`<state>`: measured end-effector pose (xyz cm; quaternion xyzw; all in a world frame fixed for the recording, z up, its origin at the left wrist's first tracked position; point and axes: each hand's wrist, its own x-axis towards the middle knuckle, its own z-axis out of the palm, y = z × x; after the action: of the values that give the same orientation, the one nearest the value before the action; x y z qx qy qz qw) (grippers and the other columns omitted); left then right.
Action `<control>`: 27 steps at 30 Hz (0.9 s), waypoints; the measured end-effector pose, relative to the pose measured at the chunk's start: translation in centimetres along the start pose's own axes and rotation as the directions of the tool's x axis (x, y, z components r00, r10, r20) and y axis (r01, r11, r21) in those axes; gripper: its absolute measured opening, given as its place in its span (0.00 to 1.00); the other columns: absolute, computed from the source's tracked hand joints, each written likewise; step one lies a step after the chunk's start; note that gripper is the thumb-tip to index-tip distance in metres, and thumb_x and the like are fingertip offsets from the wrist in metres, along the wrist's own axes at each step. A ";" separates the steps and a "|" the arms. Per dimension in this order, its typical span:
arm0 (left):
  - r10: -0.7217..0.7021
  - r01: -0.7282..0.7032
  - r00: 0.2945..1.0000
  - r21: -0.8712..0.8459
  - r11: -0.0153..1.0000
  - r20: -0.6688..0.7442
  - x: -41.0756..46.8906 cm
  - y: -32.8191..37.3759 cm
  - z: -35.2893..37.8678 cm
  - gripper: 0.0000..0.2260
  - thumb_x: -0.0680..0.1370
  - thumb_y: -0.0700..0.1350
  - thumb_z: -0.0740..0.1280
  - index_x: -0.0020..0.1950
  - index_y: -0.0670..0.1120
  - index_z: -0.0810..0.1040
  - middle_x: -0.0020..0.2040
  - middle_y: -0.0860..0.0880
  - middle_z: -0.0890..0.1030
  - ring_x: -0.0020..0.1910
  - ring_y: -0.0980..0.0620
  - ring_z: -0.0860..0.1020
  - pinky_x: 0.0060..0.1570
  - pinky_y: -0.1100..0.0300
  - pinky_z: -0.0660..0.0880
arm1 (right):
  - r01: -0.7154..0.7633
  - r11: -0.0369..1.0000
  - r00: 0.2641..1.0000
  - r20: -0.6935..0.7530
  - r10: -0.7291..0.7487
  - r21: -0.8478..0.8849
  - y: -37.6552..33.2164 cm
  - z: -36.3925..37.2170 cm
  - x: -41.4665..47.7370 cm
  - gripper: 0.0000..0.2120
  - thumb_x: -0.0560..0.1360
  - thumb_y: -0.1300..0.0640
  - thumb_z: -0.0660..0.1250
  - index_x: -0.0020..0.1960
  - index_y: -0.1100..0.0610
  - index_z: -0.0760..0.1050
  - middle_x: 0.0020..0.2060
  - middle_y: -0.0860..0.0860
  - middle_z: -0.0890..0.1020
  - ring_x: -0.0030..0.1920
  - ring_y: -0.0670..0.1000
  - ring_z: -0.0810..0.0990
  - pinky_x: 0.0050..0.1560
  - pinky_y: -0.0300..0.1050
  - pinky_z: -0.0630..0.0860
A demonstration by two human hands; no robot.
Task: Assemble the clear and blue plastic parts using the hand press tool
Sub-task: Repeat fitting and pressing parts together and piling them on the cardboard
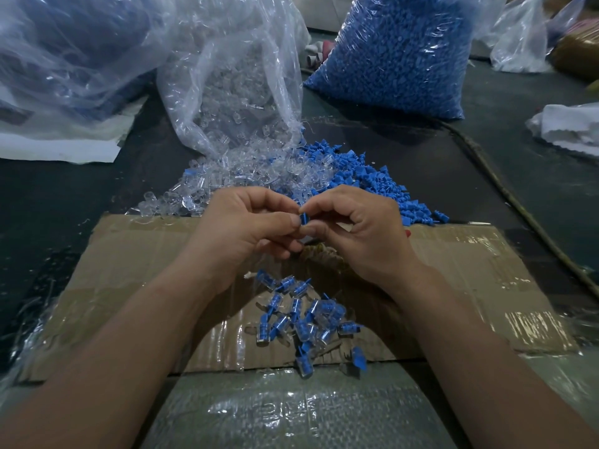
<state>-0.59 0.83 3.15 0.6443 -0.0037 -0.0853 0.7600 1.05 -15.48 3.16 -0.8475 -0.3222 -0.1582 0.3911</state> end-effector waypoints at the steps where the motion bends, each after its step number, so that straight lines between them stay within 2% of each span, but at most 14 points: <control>1: -0.003 0.003 1.000 0.011 1.000 0.000 0.0 0.0 0.0 0.08 0.60 0.38 0.70 0.38 0.39 0.78 0.30 0.42 0.81 0.26 0.50 0.80 0.26 0.63 0.77 | 0.007 1.000 1.000 0.005 -0.007 -0.005 0.0 0.0 0.0 0.09 0.67 0.61 0.72 0.46 0.63 0.80 0.39 0.47 0.78 0.40 0.43 0.77 0.43 0.34 0.75; 6: -0.021 0.021 1.000 0.065 0.998 0.005 0.0 0.2 0.0 0.05 0.63 0.35 0.69 0.37 0.38 0.77 0.28 0.43 0.81 0.25 0.51 0.79 0.25 0.65 0.76 | 0.062 0.996 0.997 0.042 -0.059 -0.064 0.0 0.0 -0.1 0.08 0.67 0.62 0.73 0.45 0.63 0.80 0.39 0.52 0.82 0.41 0.44 0.77 0.45 0.33 0.75; 11: -0.025 0.025 1.000 0.055 0.998 0.013 0.0 0.1 0.0 0.03 0.67 0.31 0.68 0.37 0.38 0.77 0.28 0.42 0.80 0.25 0.51 0.79 0.25 0.65 0.76 | 0.074 0.995 0.997 0.034 -0.072 -0.061 -0.1 0.0 0.0 0.09 0.66 0.63 0.73 0.45 0.63 0.81 0.39 0.53 0.82 0.41 0.44 0.78 0.45 0.34 0.75; 14: -0.036 0.036 0.999 0.024 0.999 0.015 -0.1 0.1 0.0 0.03 0.66 0.33 0.68 0.36 0.39 0.77 0.29 0.42 0.80 0.25 0.51 0.79 0.25 0.66 0.76 | 0.001 1.000 0.998 0.066 0.000 -0.021 -0.3 -0.3 0.0 0.10 0.66 0.60 0.74 0.47 0.61 0.81 0.39 0.48 0.80 0.41 0.45 0.79 0.45 0.37 0.77; 16: -0.039 0.039 0.999 -0.007 0.999 0.000 0.0 0.0 -0.2 0.03 0.64 0.36 0.69 0.36 0.39 0.77 0.29 0.42 0.80 0.25 0.52 0.78 0.24 0.66 0.75 | -0.124 0.992 0.986 0.112 0.124 -0.012 -0.1 -0.9 0.1 0.11 0.67 0.57 0.74 0.49 0.57 0.80 0.39 0.43 0.78 0.41 0.43 0.79 0.46 0.36 0.76; 20: -0.054 0.050 0.997 -0.090 0.995 -0.046 0.3 -0.2 -0.5 0.02 0.64 0.35 0.69 0.35 0.40 0.78 0.30 0.42 0.81 0.26 0.51 0.79 0.24 0.65 0.75 | -0.362 0.926 0.902 0.214 0.376 -0.105 1.2 -2.8 0.2 0.09 0.66 0.48 0.72 0.42 0.42 0.74 0.39 0.37 0.77 0.42 0.36 0.76 0.43 0.29 0.71; 22: -0.060 0.054 0.997 -0.096 0.994 -0.057 0.3 -0.2 -0.6 0.04 0.67 0.33 0.68 0.34 0.41 0.79 0.31 0.41 0.81 0.26 0.51 0.79 0.24 0.65 0.76 | -0.419 0.892 0.852 0.266 0.450 -0.167 1.9 -3.8 0.2 0.10 0.63 0.46 0.73 0.39 0.40 0.73 0.38 0.37 0.77 0.41 0.34 0.76 0.39 0.26 0.69; 25: -0.054 0.050 0.997 -0.079 0.996 -0.060 0.3 -0.1 -0.6 0.03 0.67 0.33 0.68 0.35 0.40 0.78 0.30 0.42 0.81 0.25 0.51 0.78 0.23 0.64 0.75 | -0.481 0.849 0.745 0.408 0.528 -0.220 2.3 -5.0 -0.1 0.16 0.60 0.45 0.75 0.44 0.39 0.73 0.42 0.37 0.77 0.44 0.34 0.75 0.38 0.25 0.67; 27: -0.049 0.044 0.997 -0.078 0.996 -0.068 0.3 0.0 -0.5 0.02 0.66 0.34 0.68 0.36 0.40 0.77 0.29 0.43 0.81 0.25 0.51 0.78 0.23 0.64 0.75 | -0.451 0.837 0.664 0.510 0.547 -0.311 2.3 -5.0 -0.3 0.24 0.58 0.42 0.76 0.51 0.40 0.71 0.47 0.37 0.73 0.48 0.38 0.73 0.44 0.32 0.68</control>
<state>-0.24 1.26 3.08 0.6175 0.0409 -0.0806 0.7814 2.28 -20.55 4.97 -0.9376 -0.1664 0.1961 0.2338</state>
